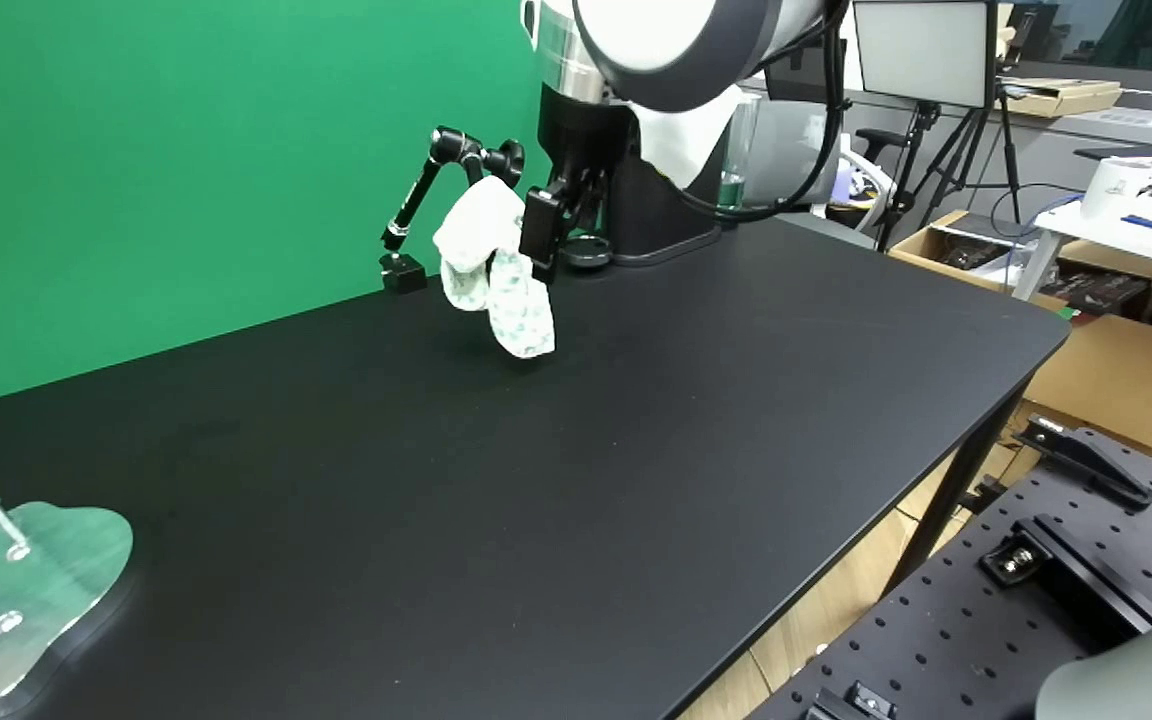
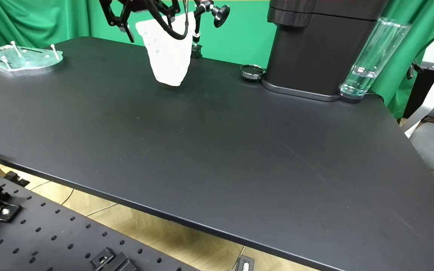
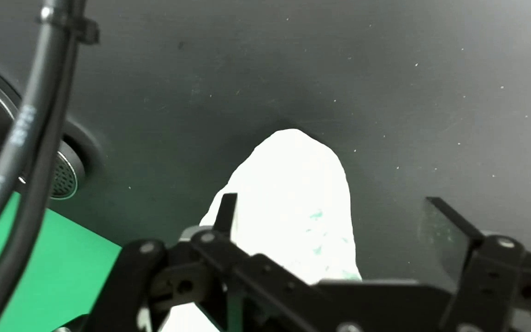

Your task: Put the towel on the table

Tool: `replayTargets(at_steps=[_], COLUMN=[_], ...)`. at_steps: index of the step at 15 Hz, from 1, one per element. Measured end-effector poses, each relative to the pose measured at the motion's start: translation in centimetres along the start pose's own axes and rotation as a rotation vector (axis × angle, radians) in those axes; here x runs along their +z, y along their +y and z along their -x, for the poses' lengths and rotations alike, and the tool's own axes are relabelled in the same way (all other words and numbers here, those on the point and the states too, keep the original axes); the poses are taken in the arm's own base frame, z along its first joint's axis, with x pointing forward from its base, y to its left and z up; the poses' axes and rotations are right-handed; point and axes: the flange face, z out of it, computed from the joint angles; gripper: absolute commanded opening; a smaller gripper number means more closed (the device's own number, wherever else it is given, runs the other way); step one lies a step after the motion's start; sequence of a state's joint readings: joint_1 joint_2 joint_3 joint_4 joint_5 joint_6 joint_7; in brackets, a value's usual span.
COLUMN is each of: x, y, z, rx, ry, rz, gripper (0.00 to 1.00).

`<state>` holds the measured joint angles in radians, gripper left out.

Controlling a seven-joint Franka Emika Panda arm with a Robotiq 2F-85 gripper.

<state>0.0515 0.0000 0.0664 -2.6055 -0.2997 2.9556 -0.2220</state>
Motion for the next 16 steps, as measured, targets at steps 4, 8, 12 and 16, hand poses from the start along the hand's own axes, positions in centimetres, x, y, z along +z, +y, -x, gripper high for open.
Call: replayTargets(at_steps=[4, 8, 12, 16], x=[1.4, 1.5, 1.4, 2.2], y=[-0.3, 1.0, 2.3, 2.0], z=[-0.4, -0.8, -0.9, -1.1], rx=[-0.113, -0.156, -0.062, 0.038], ry=[0.038, 0.118, 0.199, 0.228], rz=[0.018, 0.056, 0.063, 0.041], gripper=[0.74, 0.45, 0.19, 0.0])
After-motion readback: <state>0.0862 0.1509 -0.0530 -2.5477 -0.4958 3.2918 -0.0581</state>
